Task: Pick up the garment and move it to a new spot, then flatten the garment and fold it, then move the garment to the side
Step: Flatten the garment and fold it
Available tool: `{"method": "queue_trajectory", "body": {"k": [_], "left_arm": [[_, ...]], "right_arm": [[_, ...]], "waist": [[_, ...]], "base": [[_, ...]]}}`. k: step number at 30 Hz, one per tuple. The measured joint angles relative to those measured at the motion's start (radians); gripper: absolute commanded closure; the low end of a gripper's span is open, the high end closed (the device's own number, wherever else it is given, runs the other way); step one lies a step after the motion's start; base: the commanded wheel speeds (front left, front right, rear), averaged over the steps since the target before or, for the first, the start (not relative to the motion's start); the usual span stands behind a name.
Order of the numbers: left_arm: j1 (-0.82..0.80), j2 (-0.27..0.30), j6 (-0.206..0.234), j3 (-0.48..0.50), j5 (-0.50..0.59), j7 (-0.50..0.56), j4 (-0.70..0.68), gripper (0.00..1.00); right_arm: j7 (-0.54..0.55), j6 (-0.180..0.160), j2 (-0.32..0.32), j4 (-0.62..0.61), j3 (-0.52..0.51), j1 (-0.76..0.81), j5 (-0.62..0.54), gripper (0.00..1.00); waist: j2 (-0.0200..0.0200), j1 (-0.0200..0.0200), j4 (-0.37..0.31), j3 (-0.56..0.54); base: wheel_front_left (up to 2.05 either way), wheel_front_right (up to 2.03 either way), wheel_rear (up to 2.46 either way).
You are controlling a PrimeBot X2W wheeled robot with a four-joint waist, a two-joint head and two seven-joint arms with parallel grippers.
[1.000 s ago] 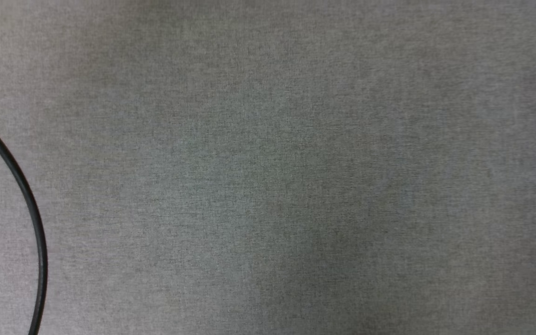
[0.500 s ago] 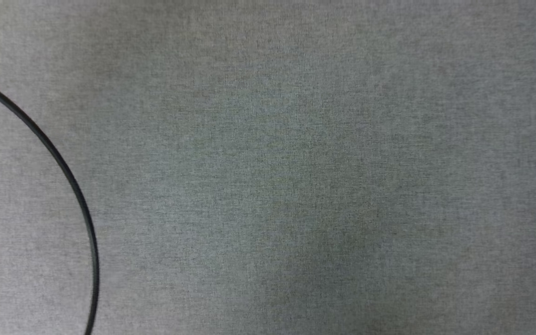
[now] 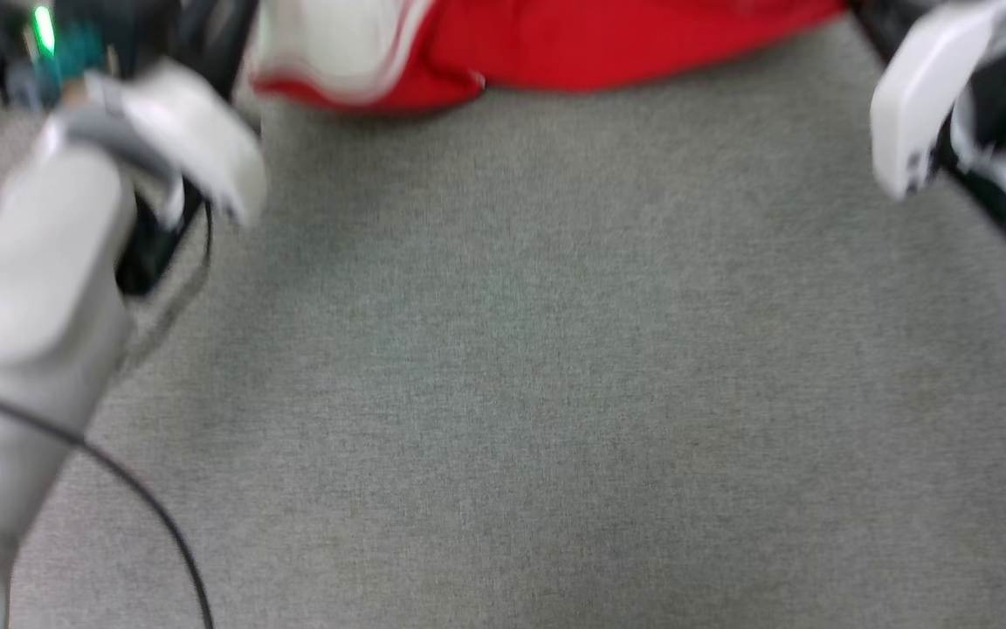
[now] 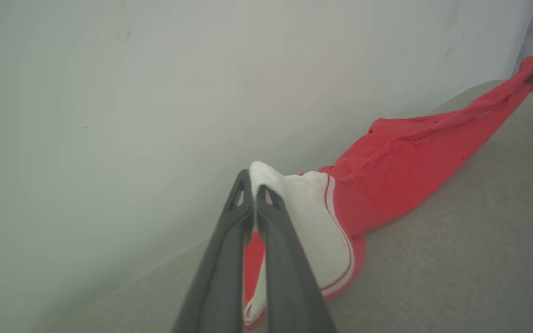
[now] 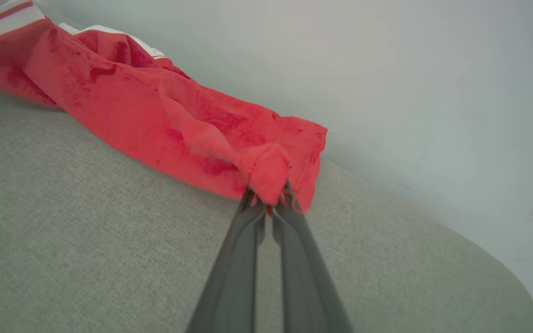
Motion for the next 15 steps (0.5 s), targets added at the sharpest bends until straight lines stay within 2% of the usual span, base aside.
{"method": "queue_trajectory", "body": {"k": [2, 8, 15], "left_arm": [[0.143, 0.035, 0.028, -0.006, -0.024, 0.000, -0.062, 1.00], [0.399, 0.096, 0.102, -0.025, -0.073, 0.019, -0.231, 1.00], [0.707, 0.181, 0.218, -0.053, -0.157, 0.073, -0.450, 1.00]], "right_arm": [[-0.010, 0.000, -0.030, -0.028, 0.033, 0.096, 0.041, 1.00], [-0.009, 0.000, -0.105, -0.095, 0.098, 0.281, 0.117, 1.00], [-0.025, 0.000, -0.163, -0.171, 0.129, 0.462, 0.178, 1.00]], "waist": [[0.0000, 0.0000, -0.005, -0.044], [0.0000, -0.0001, -0.008, -0.138], [0.0000, -0.0002, -0.015, -0.230]], "base": [[0.00, 0.00, 0.00], [0.00, 0.00, 0.00], [0.00, 0.00, 0.00]]}}
